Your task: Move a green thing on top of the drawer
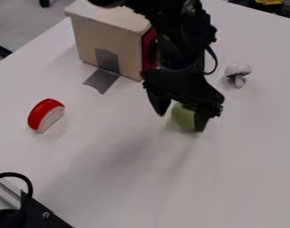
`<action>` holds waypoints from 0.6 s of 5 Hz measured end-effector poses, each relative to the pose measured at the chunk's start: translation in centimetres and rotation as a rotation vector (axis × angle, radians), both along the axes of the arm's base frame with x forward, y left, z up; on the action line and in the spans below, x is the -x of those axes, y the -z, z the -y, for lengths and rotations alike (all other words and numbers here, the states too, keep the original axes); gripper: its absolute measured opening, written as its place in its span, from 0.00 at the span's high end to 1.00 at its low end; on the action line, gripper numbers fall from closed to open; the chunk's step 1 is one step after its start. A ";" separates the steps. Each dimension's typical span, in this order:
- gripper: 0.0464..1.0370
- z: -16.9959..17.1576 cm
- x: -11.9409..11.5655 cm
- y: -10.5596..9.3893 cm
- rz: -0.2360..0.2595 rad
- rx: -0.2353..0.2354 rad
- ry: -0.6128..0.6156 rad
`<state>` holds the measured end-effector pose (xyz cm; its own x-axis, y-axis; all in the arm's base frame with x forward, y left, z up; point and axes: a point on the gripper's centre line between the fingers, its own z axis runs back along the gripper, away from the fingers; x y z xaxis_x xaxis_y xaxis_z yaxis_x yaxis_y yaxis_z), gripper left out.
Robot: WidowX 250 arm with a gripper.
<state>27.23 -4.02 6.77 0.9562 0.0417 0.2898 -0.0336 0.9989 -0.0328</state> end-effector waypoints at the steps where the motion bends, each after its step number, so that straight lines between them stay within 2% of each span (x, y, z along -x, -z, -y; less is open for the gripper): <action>1: 0.04 -0.4 -2.2 -0.1 -0.003 -0.003 0.001; 3: 0.04 -0.7 -5.6 2.8 -0.099 0.032 -0.008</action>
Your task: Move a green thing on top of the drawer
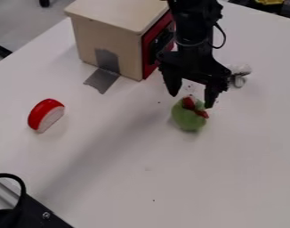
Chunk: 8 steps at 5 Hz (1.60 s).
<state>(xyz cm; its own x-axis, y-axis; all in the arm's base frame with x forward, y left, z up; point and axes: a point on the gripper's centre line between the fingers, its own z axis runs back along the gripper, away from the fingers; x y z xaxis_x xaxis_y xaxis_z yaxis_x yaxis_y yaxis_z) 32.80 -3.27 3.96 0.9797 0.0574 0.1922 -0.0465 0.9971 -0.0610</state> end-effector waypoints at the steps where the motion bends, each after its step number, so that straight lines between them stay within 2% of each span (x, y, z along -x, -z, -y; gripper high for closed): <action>1: 0.04 0.2 -0.6 2.1 -0.076 -0.005 0.020; 2: 0.04 0.0 0.0 4.1 -0.145 -0.028 0.039; 3: 0.07 -0.1 0.2 4.3 -0.149 -0.038 0.043; 4: 0.32 -0.1 0.6 4.1 -0.172 -0.027 0.047; 5: 0.45 0.0 0.7 2.0 -0.153 0.000 0.063; 6: 0.46 -1.2 0.5 -1.6 -0.089 0.029 0.054; 7: 0.46 -3.7 1.1 -4.7 -0.039 0.034 0.038; 8: 0.46 -5.7 0.5 -7.7 0.015 0.075 -0.015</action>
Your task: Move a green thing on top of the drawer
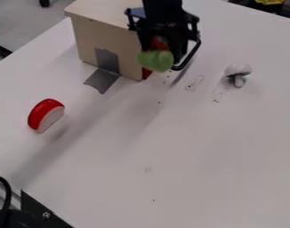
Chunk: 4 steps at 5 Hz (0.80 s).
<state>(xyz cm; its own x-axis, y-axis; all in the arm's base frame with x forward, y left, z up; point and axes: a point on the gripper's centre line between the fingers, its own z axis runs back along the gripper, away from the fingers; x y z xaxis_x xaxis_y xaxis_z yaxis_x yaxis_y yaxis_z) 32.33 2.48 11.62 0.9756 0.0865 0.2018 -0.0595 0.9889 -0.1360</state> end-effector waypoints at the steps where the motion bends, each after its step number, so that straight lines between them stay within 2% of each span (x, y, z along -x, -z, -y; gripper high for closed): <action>1: 0.46 -2.7 -1.8 -3.6 0.076 -0.004 -0.046; 2: 0.46 -4.8 -3.7 -4.0 0.064 -0.037 -0.057; 4: 0.46 -8.9 -6.7 -2.7 0.018 -0.098 -0.086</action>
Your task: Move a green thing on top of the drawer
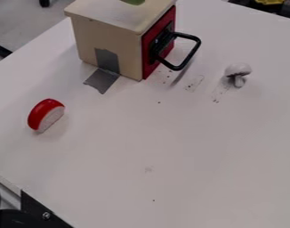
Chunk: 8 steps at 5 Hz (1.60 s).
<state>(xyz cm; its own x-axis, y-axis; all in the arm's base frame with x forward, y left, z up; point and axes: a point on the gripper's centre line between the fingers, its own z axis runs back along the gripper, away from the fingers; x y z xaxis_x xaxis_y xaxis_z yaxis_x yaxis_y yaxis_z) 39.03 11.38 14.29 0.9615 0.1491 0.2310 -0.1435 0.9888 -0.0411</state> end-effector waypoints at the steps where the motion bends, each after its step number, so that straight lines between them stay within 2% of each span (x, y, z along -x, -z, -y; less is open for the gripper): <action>1: 0.46 -2.3 -0.1 1.4 -0.038 0.007 -0.026; 2: 0.40 -3.8 0.6 1.7 -0.068 0.005 -0.050; 3: 0.11 -4.4 0.8 2.2 -0.078 0.023 -0.047; 4: 0.04 -4.8 1.0 1.7 -0.081 0.024 -0.044; 5: 0.04 -4.4 0.9 1.0 -0.084 0.047 -0.034; 6: 0.04 -3.7 1.0 -1.4 -0.060 0.076 -0.023; 7: 0.04 -2.9 1.4 -5.0 0.004 0.081 -0.010; 8: 0.04 -2.9 1.6 -5.1 -0.015 0.047 -0.009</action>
